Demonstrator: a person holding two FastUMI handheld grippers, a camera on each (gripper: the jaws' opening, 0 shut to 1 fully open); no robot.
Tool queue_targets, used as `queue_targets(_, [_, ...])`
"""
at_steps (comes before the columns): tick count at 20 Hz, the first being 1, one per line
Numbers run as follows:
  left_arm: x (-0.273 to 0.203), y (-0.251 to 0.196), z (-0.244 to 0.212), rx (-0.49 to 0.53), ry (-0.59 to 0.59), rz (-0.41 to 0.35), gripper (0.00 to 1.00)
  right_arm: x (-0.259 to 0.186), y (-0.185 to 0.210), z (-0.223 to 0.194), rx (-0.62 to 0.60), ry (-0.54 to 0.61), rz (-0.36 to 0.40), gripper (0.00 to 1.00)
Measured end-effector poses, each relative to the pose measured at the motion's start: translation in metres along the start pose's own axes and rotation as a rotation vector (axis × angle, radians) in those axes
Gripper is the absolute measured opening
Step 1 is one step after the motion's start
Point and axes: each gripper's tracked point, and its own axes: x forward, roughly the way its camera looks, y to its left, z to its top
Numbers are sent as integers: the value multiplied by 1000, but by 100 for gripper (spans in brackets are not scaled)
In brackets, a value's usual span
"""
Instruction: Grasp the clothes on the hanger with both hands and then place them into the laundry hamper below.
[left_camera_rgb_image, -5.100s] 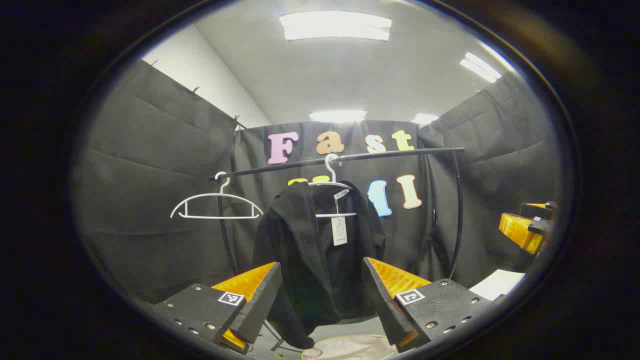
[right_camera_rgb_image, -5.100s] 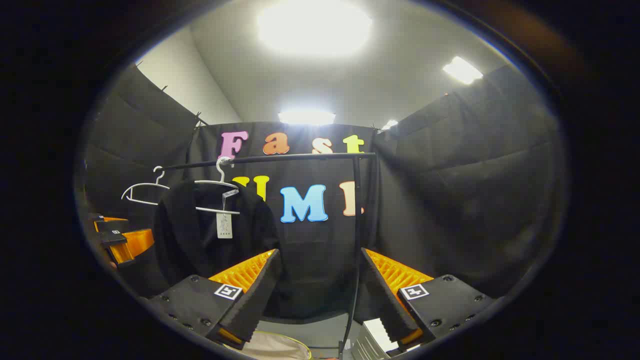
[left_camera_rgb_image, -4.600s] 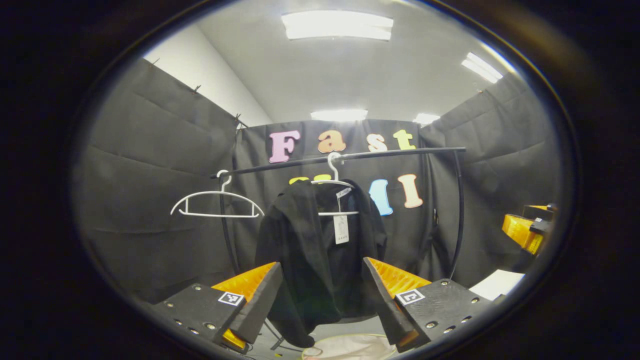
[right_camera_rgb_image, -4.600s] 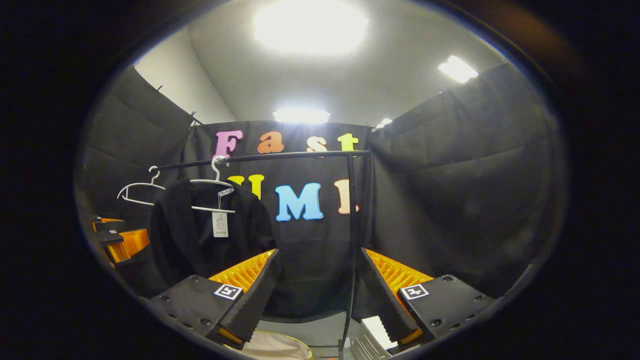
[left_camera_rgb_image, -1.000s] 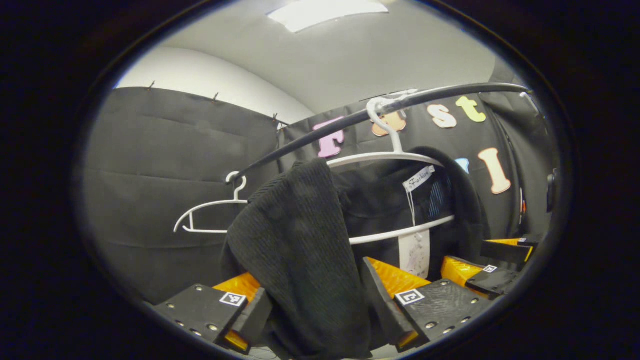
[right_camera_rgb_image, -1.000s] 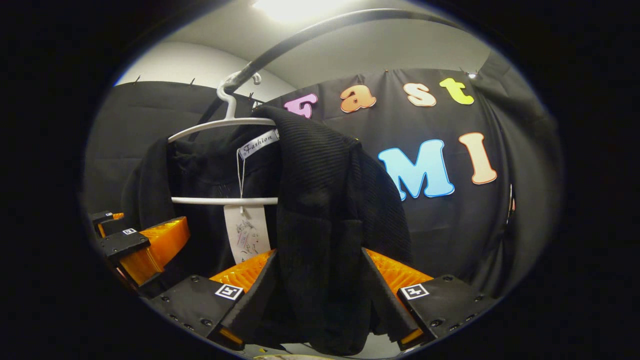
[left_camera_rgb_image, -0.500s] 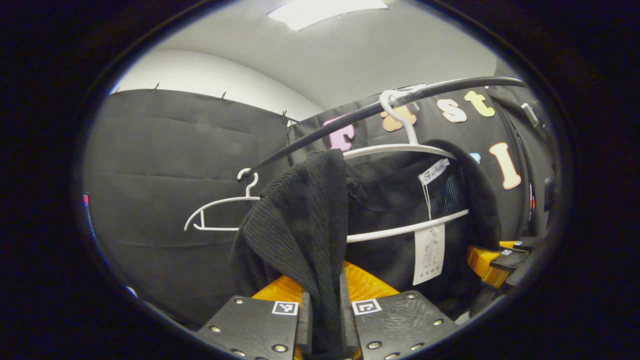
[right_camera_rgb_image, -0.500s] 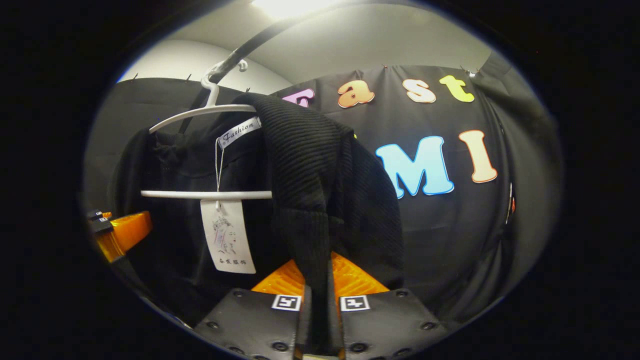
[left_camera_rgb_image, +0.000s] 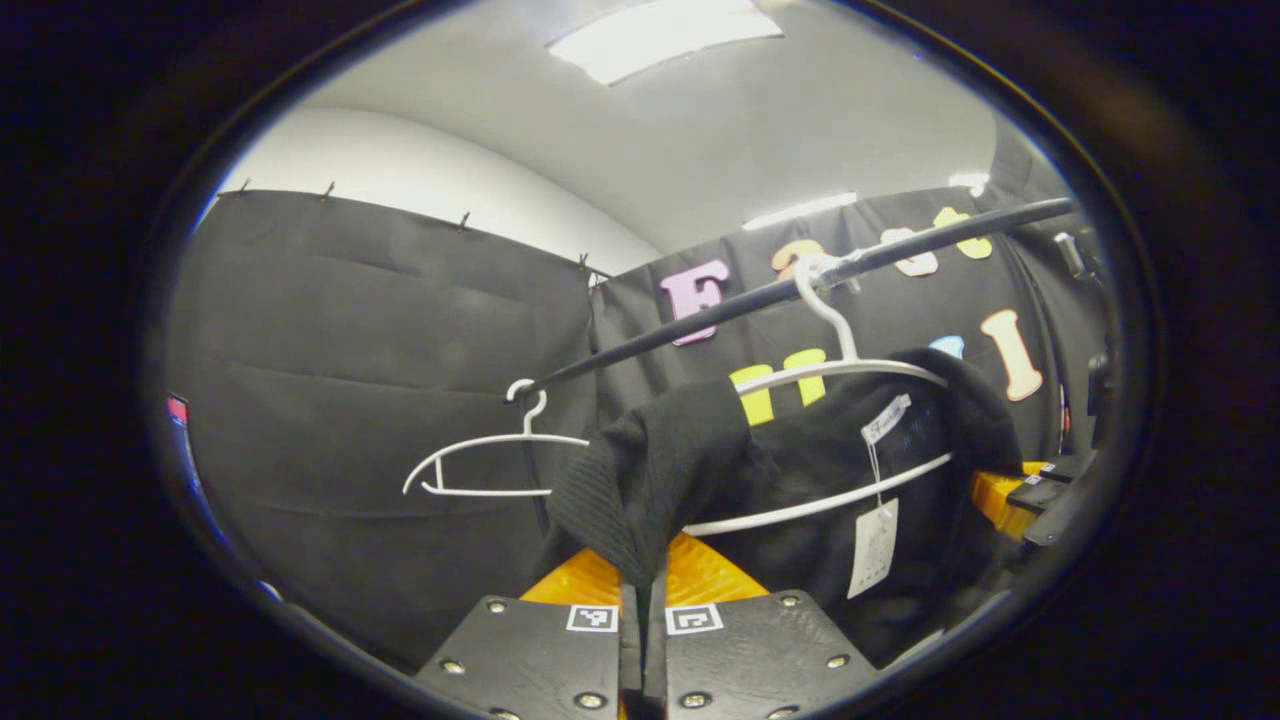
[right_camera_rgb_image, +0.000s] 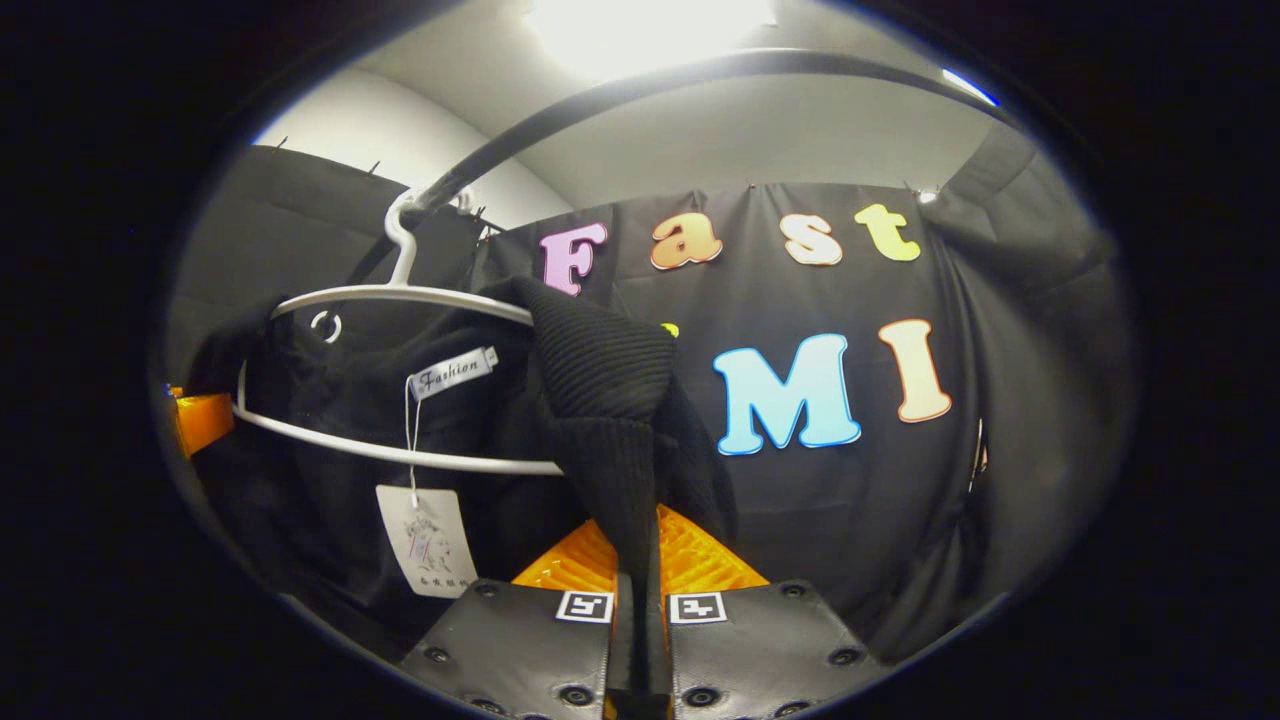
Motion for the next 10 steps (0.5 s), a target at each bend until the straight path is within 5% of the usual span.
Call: queue_targets(10, [1,55,51,-21,-78,21,4,10,-61,47,8,-116,-141,6])
